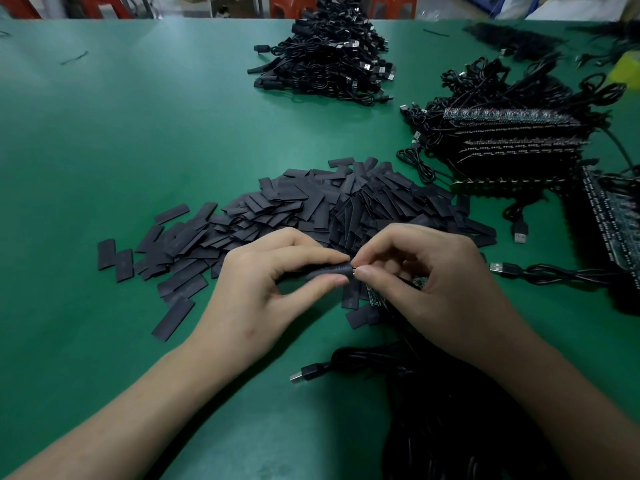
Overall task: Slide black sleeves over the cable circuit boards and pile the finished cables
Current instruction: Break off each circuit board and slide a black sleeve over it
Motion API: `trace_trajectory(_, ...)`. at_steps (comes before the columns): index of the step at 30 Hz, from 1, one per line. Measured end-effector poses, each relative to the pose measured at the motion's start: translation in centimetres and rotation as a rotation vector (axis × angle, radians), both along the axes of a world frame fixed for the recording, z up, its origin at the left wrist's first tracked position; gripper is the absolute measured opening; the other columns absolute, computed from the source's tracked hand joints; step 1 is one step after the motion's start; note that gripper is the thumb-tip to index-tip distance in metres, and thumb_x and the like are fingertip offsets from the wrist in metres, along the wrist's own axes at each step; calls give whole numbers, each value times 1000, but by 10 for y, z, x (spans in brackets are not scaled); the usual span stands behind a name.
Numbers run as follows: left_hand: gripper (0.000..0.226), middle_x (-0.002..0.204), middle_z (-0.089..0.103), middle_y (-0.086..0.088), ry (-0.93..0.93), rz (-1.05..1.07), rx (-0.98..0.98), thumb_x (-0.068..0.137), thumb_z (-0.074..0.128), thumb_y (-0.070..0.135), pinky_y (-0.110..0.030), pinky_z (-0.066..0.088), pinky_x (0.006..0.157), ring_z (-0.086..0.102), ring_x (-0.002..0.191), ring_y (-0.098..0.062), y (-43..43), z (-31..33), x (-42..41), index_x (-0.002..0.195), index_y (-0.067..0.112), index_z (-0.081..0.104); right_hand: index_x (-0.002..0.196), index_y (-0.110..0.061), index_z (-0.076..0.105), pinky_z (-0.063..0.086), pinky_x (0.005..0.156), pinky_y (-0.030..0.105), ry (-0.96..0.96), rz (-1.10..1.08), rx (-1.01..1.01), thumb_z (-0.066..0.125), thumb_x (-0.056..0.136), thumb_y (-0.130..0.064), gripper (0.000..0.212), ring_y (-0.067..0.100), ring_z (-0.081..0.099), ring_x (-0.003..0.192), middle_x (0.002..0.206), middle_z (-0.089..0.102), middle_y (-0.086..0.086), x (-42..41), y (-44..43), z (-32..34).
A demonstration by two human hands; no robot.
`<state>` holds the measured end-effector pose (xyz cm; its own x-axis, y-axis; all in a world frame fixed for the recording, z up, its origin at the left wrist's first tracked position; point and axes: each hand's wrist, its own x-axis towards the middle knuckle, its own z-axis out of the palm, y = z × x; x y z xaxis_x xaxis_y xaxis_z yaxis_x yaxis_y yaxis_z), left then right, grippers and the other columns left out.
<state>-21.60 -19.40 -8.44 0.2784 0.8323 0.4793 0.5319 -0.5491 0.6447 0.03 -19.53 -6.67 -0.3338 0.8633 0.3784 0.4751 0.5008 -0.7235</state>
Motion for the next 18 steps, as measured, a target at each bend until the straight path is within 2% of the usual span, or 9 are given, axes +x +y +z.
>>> trace_trajectory(6, 20, 94, 70, 9, -31, 26, 50, 86, 78, 26, -20, 50, 78, 67, 89, -7, 0, 4, -1, 103, 18, 80, 93, -25, 72, 52, 63, 35, 61, -24, -37, 78, 87, -15, 13, 19, 61, 67, 77, 67, -7, 1, 0, 2)
trace_trajectory(18, 20, 93, 68, 4, 18, 32, 136, 86, 79, 21, -13, 44, 81, 64, 88, -3, -3, 4, -1, 105, 14, 80, 89, -21, 77, 50, 62, 35, 35, -67, 36, 81, 84, -17, 7, 16, 63, 63, 69, 67, -8, -2, -3, 1)
